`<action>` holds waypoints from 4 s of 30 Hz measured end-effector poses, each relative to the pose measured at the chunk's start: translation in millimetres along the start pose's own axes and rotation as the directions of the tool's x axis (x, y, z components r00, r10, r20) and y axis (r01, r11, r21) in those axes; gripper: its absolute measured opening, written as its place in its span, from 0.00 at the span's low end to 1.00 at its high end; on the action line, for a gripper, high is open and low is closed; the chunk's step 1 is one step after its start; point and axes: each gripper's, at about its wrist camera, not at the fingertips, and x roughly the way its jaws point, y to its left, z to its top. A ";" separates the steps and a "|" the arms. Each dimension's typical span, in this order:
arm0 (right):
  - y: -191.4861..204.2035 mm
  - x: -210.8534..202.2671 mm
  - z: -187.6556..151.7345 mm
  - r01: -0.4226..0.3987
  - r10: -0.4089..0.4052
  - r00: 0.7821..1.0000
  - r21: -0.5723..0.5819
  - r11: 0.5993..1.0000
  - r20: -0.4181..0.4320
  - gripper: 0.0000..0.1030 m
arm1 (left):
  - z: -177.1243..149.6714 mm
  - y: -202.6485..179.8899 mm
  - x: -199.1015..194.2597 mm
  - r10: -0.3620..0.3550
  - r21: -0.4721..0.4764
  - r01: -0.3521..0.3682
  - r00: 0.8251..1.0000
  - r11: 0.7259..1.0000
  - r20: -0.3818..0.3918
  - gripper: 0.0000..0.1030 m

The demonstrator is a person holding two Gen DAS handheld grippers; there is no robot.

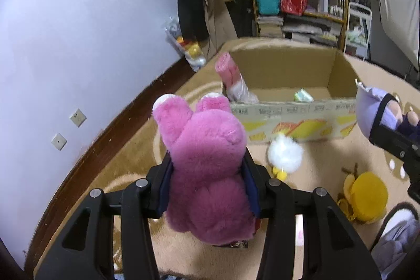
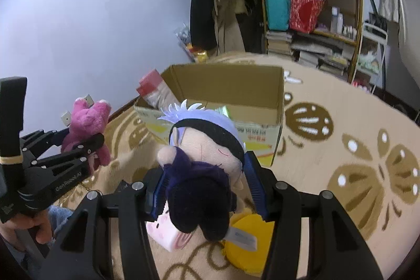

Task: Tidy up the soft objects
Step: 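Carry the bear and doll over the box and release both inside, then withdraw both tools from the box and lower toward the remaining items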

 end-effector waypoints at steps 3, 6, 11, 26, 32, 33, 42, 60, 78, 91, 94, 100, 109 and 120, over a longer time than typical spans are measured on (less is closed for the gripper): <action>1.3 -2.4 4.9 0.008 -0.008 1.000 -0.012 1.000 0.025 0.55 | 5.7 3.1 -7.3 -0.027 -0.025 0.028 0.999 0.999 0.039 0.44; 1.5 -2.2 7.1 0.016 -0.015 0.999 -0.021 1.000 0.039 0.55 | 11.6 2.0 -12.8 -0.025 -0.007 0.026 0.997 1.000 0.076 0.44; 3.9 -9.6 9.5 0.021 -0.013 0.993 -0.063 0.998 0.120 0.55 | 24.1 -1.8 -13.6 -0.043 0.024 0.040 0.992 0.999 0.120 0.44; 10.8 0.9 22.9 0.071 -0.049 0.982 -0.113 0.991 0.182 0.55 | 63.3 -12.1 -10.4 -0.070 0.070 0.053 0.960 0.996 0.270 0.44; 4.5 20.7 31.7 0.063 -0.045 0.983 -0.098 0.993 0.180 0.55 | 80.3 -13.1 4.6 -0.082 0.059 0.068 0.953 0.996 0.292 0.44; 1.8 25.6 33.2 0.063 -0.047 0.984 -0.090 0.994 0.174 0.55 | 82.5 -13.1 6.9 -0.088 0.053 0.075 0.952 0.996 0.293 0.44; -16.8 47.7 42.6 0.058 -0.050 0.984 -0.043 0.997 0.171 0.55 | 101.2 -19.3 25.4 -0.129 0.032 0.125 0.945 0.992 0.301 0.44; -37.1 89.4 47.7 0.027 -0.030 0.993 0.033 0.999 0.115 0.56 | 101.2 -34.7 55.1 -0.195 -0.005 0.203 0.950 0.979 0.245 0.45; -39.5 83.7 50.1 0.039 -0.044 0.991 0.037 0.999 0.130 0.86 | 88.8 -41.5 61.0 -0.062 0.013 0.061 0.970 0.998 0.236 0.79; -36.9 53.8 52.0 0.070 -0.075 0.986 0.035 0.997 0.150 1.00 | 87.1 -10.3 37.8 -0.002 -0.018 0.007 0.969 1.000 0.246 0.99; -32.9 45.0 49.5 0.077 -0.080 0.985 0.022 0.997 0.150 1.00 | 82.8 -2.3 29.0 -0.007 -0.034 0.016 0.969 0.999 0.249 1.00; -27.1 26.5 47.2 0.053 -0.055 0.989 0.017 0.998 0.139 1.00 | 71.0 10.5 11.4 -0.004 -0.069 0.020 0.974 0.997 0.225 1.00; -28.7 -6.0 35.7 0.065 -0.073 0.987 0.062 0.996 0.142 1.00 | 46.4 22.6 -19.6 -0.030 -0.087 0.048 0.981 0.995 0.194 1.00; -19.2 -30.5 8.9 0.044 -0.053 0.993 0.093 0.995 0.105 1.00 | 8.0 26.3 -50.5 -0.085 -0.124 0.104 0.986 0.987 0.145 1.00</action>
